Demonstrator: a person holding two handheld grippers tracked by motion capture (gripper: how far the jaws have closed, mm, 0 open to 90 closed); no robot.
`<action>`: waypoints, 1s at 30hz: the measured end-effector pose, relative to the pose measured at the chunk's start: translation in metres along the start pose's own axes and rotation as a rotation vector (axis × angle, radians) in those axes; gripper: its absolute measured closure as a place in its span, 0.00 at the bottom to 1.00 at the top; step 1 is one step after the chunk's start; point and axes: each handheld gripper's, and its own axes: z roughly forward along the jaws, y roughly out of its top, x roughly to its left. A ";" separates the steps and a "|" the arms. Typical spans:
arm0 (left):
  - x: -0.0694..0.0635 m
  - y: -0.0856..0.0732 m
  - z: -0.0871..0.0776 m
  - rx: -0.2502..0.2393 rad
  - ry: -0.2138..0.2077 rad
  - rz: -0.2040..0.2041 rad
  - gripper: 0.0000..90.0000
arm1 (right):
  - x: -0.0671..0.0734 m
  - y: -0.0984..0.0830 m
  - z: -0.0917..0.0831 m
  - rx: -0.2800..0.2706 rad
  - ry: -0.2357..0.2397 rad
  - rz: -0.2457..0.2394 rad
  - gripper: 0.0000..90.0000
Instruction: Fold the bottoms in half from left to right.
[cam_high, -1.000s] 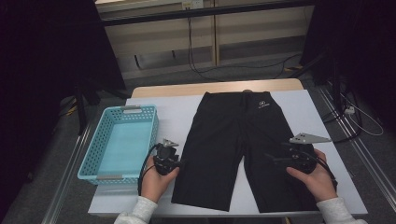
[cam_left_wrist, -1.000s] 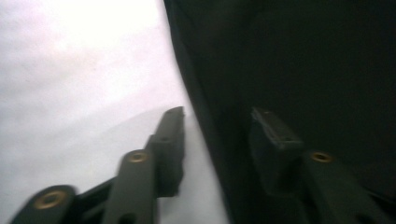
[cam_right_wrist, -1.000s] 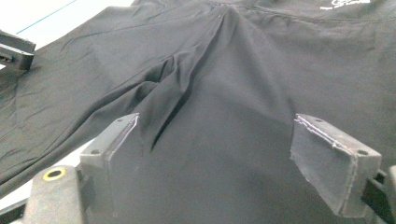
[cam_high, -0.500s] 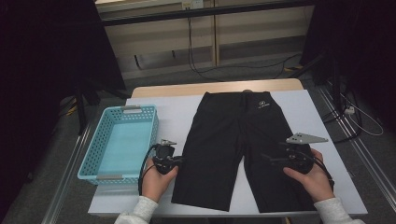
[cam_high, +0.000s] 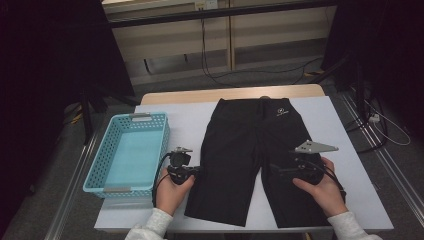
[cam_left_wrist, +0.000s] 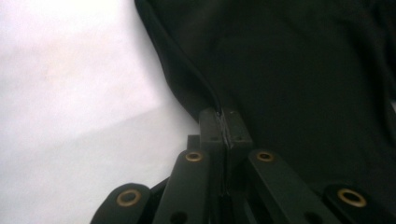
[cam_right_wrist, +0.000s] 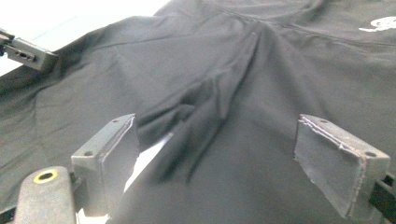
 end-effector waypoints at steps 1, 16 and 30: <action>-0.001 0.001 -0.001 0.000 -0.007 0.005 0.99 | 0.004 0.003 0.004 0.000 0.003 -0.006 0.16; -0.013 0.004 -0.001 -0.040 -0.037 0.042 0.99 | 0.032 0.024 0.051 0.037 0.035 -0.045 0.14; -0.023 0.004 0.001 -0.067 -0.105 0.066 0.99 | 0.050 0.039 0.085 0.044 0.040 -0.071 0.15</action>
